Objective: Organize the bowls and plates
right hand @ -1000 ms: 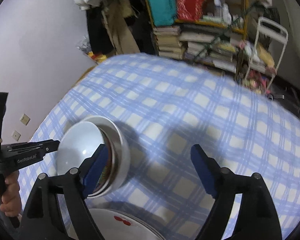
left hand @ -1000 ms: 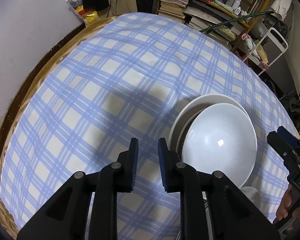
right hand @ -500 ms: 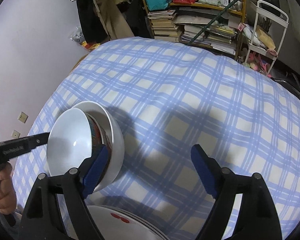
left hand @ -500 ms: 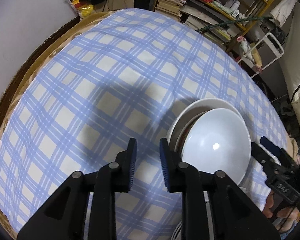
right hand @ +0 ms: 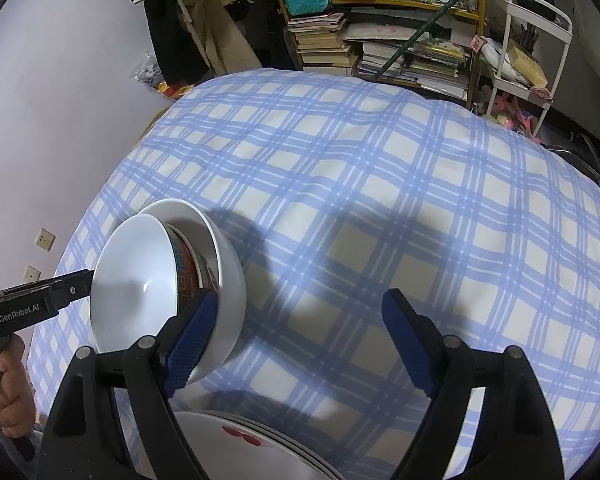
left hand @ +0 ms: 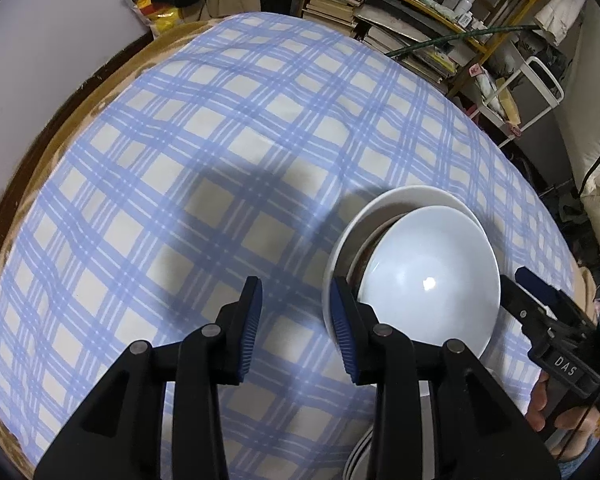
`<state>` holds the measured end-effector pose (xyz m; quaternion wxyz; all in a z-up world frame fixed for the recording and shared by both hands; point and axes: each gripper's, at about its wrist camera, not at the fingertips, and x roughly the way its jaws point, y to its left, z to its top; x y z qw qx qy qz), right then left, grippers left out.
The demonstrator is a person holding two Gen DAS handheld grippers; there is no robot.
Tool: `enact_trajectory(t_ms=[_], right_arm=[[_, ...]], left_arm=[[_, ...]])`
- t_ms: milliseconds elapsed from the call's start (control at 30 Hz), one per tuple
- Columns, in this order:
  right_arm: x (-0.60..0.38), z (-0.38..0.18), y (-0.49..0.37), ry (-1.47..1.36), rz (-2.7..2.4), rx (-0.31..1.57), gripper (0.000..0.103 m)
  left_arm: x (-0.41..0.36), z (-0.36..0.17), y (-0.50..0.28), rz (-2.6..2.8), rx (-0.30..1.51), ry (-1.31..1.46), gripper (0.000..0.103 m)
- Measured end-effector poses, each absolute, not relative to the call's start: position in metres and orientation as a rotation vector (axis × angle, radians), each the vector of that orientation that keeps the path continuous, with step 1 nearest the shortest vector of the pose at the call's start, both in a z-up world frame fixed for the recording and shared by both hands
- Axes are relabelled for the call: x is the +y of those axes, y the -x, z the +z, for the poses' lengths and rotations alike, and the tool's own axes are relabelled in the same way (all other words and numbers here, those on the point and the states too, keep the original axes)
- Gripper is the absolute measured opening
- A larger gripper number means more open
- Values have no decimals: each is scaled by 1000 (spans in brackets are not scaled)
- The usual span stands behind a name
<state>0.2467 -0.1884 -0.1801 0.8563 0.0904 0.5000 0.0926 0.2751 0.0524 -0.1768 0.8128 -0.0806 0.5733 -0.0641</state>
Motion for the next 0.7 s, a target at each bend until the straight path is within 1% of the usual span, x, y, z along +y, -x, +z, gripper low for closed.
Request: enact_trajectory(t_ms=[200, 433, 700], right_arm=[[-188, -182, -248, -210, 186, 1078, 89], [-179, -185, -247, -156, 178, 1082, 89], [-180, -186, -248, -176, 172, 1087, 89]], left_arm=[[55, -179, -276, -140, 1230, 199, 36], [52, -179, -277, -122, 1219, 180, 37], [48, -179, -280, -108, 1210, 142, 37]])
